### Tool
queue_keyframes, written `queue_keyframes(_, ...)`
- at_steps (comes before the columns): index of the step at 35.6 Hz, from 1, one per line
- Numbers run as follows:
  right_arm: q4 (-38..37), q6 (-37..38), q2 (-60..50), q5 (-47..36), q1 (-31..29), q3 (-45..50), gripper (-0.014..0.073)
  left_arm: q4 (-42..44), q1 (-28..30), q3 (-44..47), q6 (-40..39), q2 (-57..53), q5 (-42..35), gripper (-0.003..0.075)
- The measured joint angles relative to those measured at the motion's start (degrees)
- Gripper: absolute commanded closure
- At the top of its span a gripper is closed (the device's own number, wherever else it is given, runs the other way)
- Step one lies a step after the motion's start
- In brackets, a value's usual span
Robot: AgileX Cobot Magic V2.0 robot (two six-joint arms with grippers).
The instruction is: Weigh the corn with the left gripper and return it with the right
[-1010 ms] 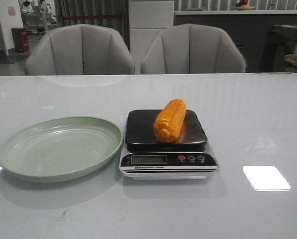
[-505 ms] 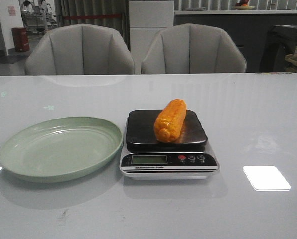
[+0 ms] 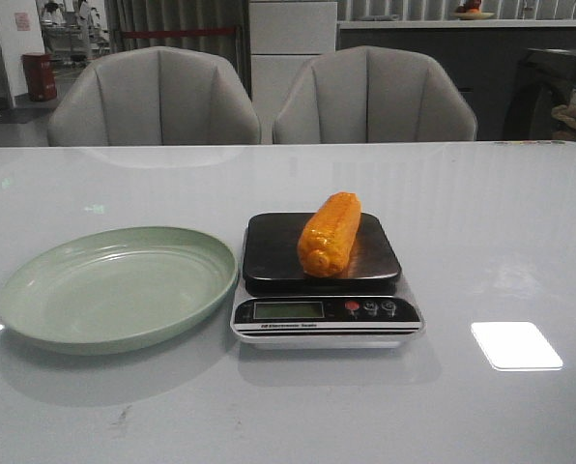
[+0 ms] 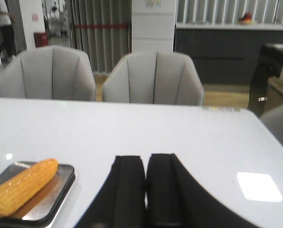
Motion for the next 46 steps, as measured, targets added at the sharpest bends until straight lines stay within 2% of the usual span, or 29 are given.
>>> queue_keyframes(6, 0.49, 0.00, 8.30, 9.87, 0.00, -5.60, 0.0423, 0.00, 0.00, 0.00, 0.00, 0.00, 0.00, 0.0596)
queue_keyframes(13, 0.83, 0.12, 13.50, 13.62, 0.13, -5.92, 0.0415, 0.00, 0.00, 0.00, 0.00, 0.00, 0.00, 0.0596)
queue_keyframes(15, 1.96, 0.64, 14.20, 13.62, 0.13, -5.92, 0.0387, 0.04, 0.00, 0.00, 0.00, 0.00, 0.00, 0.0596)
queue_keyframes(18, 3.12, 1.64, 15.00, 13.00, 0.47, -6.01, 0.0272, 0.04, 0.00, 0.00, 0.00, 0.00, 0.00, 0.0596)
queue_keyframes(23, 4.10, 1.90, 17.66, 12.03, 3.80, -6.84, -0.0031, 0.13, 0.00, 0.00, 0.00, 0.00, 0.00, 0.0596)
queue_keyframes(26, 4.21, 1.79, 20.26, 11.67, 6.91, -8.21, -0.0002, 0.13, 0.00, 0.00, 0.00, 0.00, 0.00, 0.0596)
queue_keyframes(35, 6.14, 1.70, 31.72, 12.10, 15.48, -16.11, 0.0001, 0.13, 0.00, 0.00, 0.00, 0.00, 0.00, 0.0596)
queue_keyframes(41, 11.36, 2.15, 42.71, 17.89, 19.00, -26.82, 0.0001, 0.13, 0.00, 0.00, 0.00, 0.00, 0.00, 0.0596)
queue_keyframes(46, 12.70, 4.78, 52.34, 22.87, 20.37, -36.61, 0.0001, 0.13, 0.00, 0.00, 0.00, 0.00, 0.00, 0.0596)
